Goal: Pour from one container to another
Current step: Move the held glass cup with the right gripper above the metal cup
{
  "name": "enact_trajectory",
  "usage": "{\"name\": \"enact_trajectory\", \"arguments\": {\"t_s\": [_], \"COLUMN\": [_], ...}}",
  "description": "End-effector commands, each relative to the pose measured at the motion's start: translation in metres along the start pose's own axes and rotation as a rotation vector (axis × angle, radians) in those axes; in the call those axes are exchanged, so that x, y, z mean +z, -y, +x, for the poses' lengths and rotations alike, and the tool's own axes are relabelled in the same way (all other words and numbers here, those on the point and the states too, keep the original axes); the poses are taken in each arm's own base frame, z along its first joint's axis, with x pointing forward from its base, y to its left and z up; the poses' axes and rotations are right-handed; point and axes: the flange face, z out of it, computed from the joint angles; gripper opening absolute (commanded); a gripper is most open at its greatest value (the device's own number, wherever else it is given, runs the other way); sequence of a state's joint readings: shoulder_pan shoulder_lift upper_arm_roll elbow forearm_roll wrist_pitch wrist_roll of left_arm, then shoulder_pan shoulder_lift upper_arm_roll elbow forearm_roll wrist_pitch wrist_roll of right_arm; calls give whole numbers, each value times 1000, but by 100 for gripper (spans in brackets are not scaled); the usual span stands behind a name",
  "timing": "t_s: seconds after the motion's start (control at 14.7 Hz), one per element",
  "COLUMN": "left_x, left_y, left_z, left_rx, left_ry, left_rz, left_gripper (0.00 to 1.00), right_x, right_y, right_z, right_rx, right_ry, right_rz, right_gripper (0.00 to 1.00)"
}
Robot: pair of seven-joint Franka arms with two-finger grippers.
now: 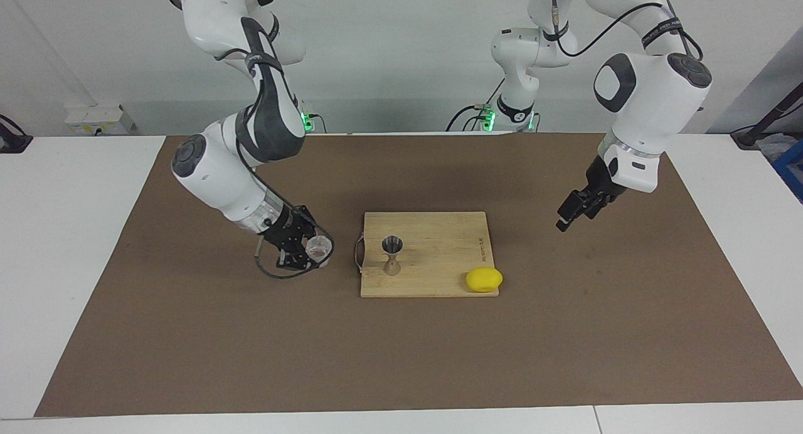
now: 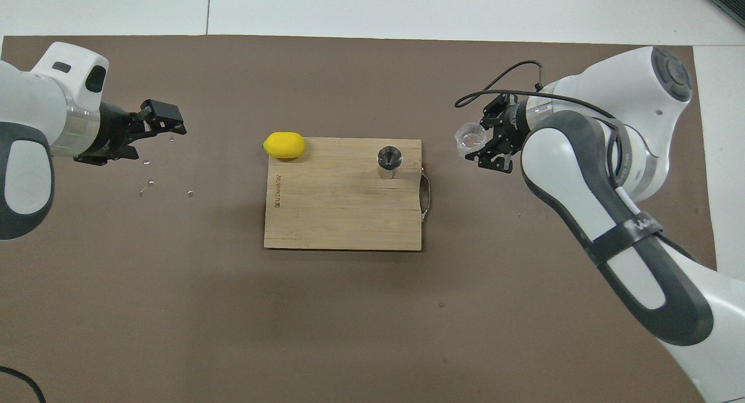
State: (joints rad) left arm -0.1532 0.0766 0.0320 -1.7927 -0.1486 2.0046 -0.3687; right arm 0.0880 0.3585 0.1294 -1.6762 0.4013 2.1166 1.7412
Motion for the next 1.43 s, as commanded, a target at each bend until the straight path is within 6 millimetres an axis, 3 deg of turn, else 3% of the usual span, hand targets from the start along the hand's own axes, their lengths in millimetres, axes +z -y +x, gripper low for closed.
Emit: {"name": "enact_trajectory", "arguments": {"t_s": [0.0,0.2,0.48,0.61,0.75,1.02,1.36], "left_x": [-33,-54,-87,-111,-107,-95,-105], "left_y": [17,29,34,46,45,40,39], "left_z": [-15,-27,-37,-25,-21,-32,-33], "left_rx": [177,293,343,320,339,358,354], "left_ry": [37,64,117,128,140,161,140], "left_rz": [49,96,151,159,161,159,155], "left_gripper": [100,100,100,100,100,100,100], "right_x": [6,14,17,22,27,36,41], "right_y": [4,-4,-8,-16,-21,-27,-30], "right_z": [-34,-67,-93,-105,-110,-127,-143], "right_rx": [3,-46,-108,-150,-181,-265,-327], "right_ry": [-37,-112,-149,-180,-218,-311,-363], "right_rz": [35,60,82,85,86,97,119], "right_gripper": [0,0,0,0,0,0,0]}}
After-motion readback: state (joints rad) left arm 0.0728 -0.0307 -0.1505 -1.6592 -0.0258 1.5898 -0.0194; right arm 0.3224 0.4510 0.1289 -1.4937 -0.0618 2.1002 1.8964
